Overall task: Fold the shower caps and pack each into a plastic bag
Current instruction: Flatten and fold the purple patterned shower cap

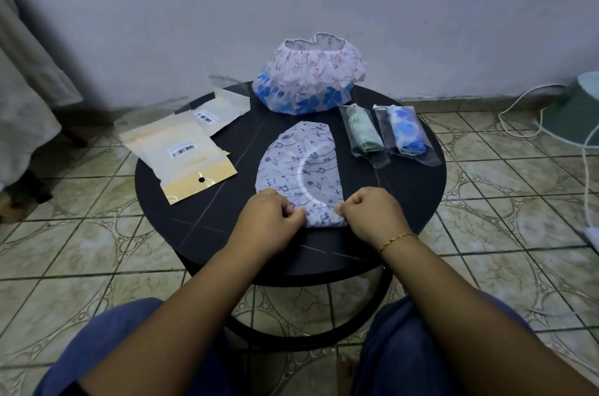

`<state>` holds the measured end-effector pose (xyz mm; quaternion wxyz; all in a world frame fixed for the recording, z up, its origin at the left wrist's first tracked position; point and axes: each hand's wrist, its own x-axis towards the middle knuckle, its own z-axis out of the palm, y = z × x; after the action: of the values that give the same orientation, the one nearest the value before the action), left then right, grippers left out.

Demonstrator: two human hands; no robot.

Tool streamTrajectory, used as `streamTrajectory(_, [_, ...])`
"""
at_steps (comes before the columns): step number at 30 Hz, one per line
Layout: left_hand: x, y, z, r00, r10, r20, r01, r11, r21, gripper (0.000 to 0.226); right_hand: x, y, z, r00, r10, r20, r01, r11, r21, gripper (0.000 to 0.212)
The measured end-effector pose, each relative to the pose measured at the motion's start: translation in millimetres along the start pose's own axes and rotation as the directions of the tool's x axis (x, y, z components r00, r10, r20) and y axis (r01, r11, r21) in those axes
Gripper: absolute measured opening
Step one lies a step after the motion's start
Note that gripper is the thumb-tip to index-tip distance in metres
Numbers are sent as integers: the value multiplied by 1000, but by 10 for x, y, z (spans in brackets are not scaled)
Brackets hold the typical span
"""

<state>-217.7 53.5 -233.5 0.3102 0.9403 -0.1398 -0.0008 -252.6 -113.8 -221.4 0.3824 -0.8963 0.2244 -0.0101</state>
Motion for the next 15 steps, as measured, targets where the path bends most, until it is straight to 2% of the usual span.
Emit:
streamTrajectory(6, [-11, 12, 0, 1000, 9, -25, -9, 1000, -1, 17, -59, 16, 9, 998, -18, -53, 14, 997, -81, 31])
streamTrajectory(8, [-26, -2, 2, 999, 46, -25, -46, 999, -13, 20, -65, 60, -5, 996, -56, -69, 47, 989, -137, 35])
streamTrajectory(11, [-48, -21, 33, 981, 191, -14, -189, 978, 86, 32, -69, 112, -17, 992, -106, -69, 91, 977, -190, 27])
streamTrajectory(13, [-49, -10, 52, 949, 314, -15, -308, 938, 158, 26, -79, 128, -23, 986, -151, -67, 134, 968, -214, 18])
streamTrajectory(15, [-29, -14, 59, 929, 371, 16, -366, 907, 206, 24, -87, 151, -32, 973, -222, -62, 202, 951, -233, 10])
